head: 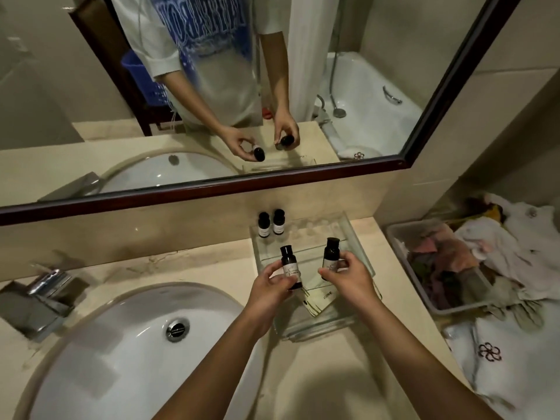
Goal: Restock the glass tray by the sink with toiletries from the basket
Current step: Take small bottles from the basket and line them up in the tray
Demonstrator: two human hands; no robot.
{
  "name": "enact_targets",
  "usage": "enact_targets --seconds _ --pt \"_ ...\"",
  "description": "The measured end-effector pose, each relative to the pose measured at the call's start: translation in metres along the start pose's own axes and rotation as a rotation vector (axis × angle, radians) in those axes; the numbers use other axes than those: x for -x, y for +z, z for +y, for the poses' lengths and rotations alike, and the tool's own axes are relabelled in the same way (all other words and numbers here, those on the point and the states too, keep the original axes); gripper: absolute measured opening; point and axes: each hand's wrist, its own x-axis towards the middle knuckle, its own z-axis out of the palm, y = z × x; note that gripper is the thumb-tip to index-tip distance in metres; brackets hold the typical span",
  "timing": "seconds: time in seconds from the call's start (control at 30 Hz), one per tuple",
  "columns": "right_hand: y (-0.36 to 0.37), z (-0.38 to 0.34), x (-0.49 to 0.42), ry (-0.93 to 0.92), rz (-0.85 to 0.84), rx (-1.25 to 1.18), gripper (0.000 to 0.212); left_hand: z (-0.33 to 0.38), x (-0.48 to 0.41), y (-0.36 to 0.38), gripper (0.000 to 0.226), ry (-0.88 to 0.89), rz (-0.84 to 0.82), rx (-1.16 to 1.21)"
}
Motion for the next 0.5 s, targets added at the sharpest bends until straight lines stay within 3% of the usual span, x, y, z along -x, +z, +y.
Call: enact_targets --seconds 0.5 --pt "0.022 0.032 -0.137 -0.233 0.037 0.210 0.036 -0.022 -0.090 0.034 0.053 0.409 0.252 -0.649"
